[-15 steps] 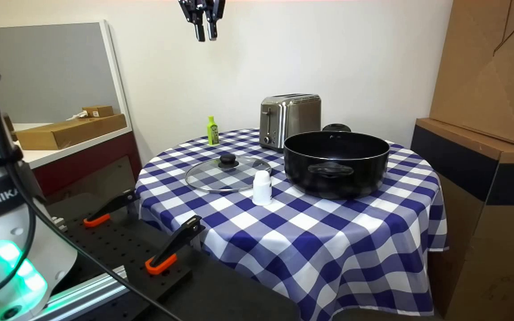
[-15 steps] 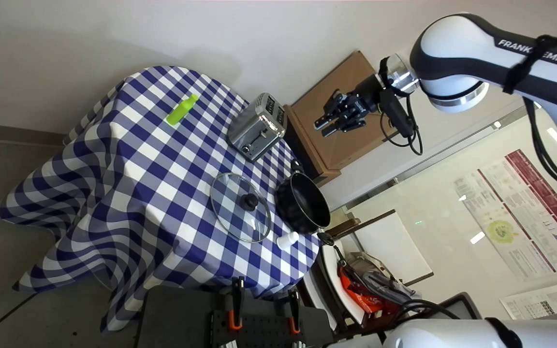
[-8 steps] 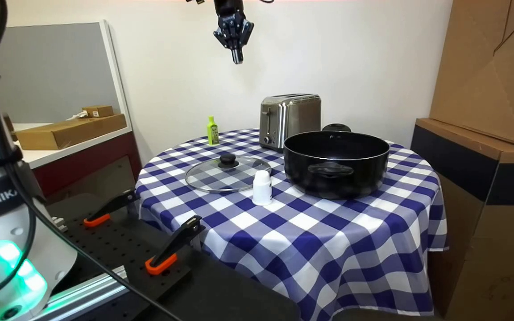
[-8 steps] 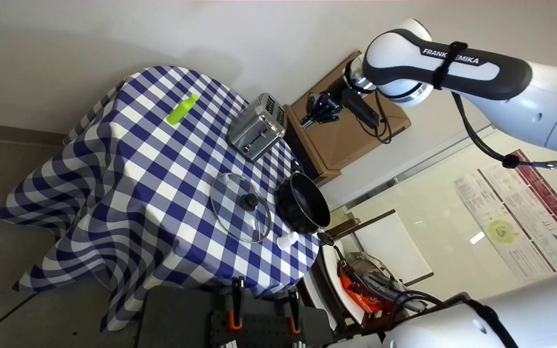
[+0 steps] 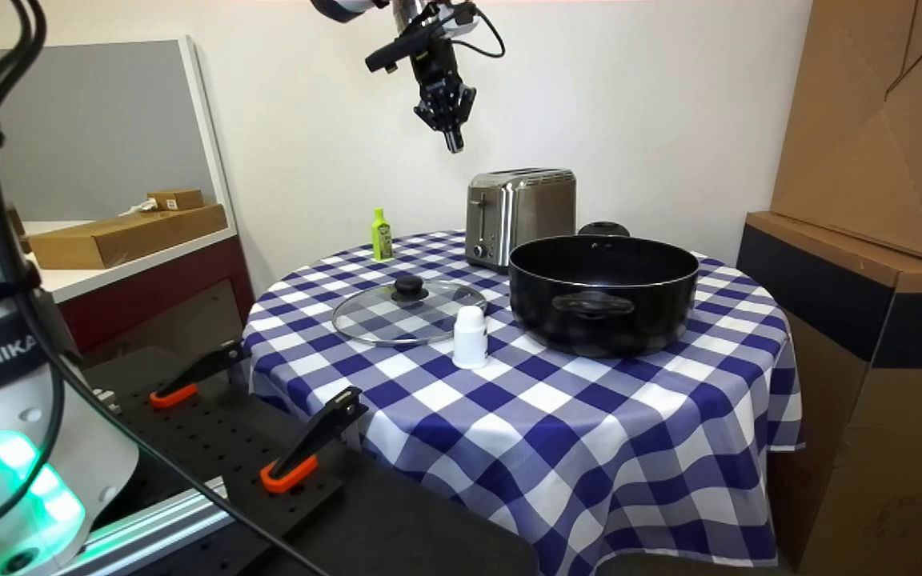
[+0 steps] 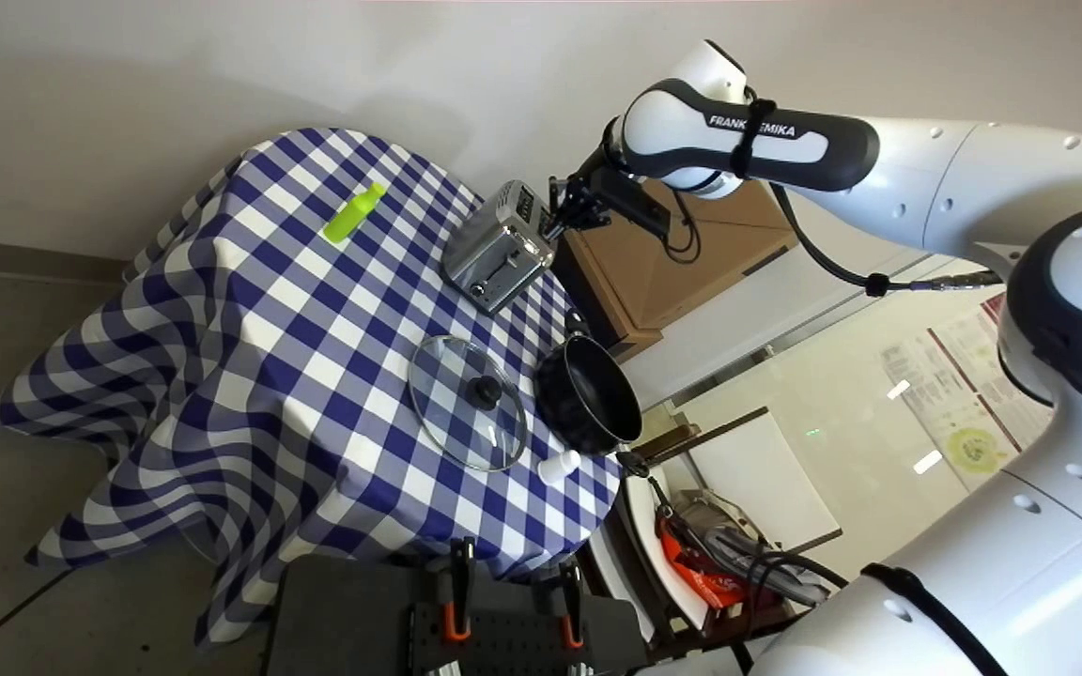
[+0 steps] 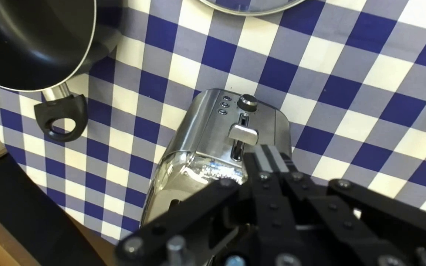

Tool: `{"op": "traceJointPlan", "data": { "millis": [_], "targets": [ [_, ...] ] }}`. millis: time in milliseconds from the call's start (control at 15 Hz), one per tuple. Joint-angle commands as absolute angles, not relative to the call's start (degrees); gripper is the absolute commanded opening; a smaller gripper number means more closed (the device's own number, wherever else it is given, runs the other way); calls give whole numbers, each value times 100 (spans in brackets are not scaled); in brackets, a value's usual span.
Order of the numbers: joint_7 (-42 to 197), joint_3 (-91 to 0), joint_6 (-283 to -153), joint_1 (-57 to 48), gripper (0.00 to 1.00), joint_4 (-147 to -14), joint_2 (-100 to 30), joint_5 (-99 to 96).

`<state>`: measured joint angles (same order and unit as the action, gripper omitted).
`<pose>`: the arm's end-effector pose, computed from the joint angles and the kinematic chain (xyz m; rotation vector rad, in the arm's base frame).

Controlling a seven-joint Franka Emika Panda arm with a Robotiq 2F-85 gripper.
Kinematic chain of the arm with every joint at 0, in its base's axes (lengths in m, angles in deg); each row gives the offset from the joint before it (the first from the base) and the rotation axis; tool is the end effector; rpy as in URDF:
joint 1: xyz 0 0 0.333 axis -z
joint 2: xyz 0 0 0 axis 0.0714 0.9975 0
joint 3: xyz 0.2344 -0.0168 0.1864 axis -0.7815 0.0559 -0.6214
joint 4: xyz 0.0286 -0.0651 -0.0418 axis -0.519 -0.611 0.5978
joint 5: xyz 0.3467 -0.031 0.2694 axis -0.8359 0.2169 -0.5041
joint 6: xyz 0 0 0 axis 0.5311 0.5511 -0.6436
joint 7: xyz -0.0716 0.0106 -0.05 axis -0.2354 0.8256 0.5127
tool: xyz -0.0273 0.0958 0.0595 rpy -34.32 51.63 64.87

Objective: Push down the switch of the toaster

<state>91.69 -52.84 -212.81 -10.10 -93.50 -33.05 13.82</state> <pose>0.6717 0.0957 0.3134 2.9269 0.0197 0.2274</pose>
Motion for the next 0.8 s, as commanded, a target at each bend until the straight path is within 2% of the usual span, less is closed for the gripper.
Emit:
{"op": "traceJointPlan", "data": {
  "millis": [0,733],
  "targets": [
    [9515,-4984,-21381,-1292,0,-8775,-2755,1706],
    [9549,-4616,-21321,-1572,0,-8136,-1909,1681]
  ]
}}
